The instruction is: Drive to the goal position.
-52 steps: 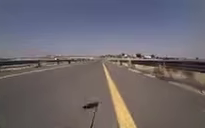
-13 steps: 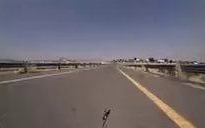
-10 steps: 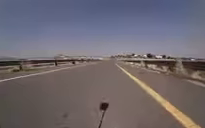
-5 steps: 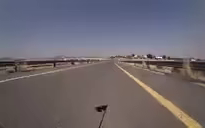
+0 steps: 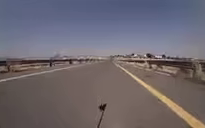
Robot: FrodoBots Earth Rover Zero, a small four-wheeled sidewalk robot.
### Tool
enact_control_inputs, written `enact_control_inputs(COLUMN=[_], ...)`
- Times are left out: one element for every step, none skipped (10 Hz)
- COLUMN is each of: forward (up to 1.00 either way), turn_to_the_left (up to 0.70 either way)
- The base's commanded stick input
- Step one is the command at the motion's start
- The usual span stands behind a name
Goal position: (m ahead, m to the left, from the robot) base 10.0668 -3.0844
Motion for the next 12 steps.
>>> enact_control_inputs(forward=[1.00, 1.00, 1.00, 1.00, 1.00, 1.00, 1.00, 1.00, 1.00, 1.00, 1.00, 1.00], turn_to_the_left=[-0.01, -0.01, -0.01, -0.01, -0.01, -0.01, -0.01, -0.01, -0.01, -0.01, -0.01, -0.01])
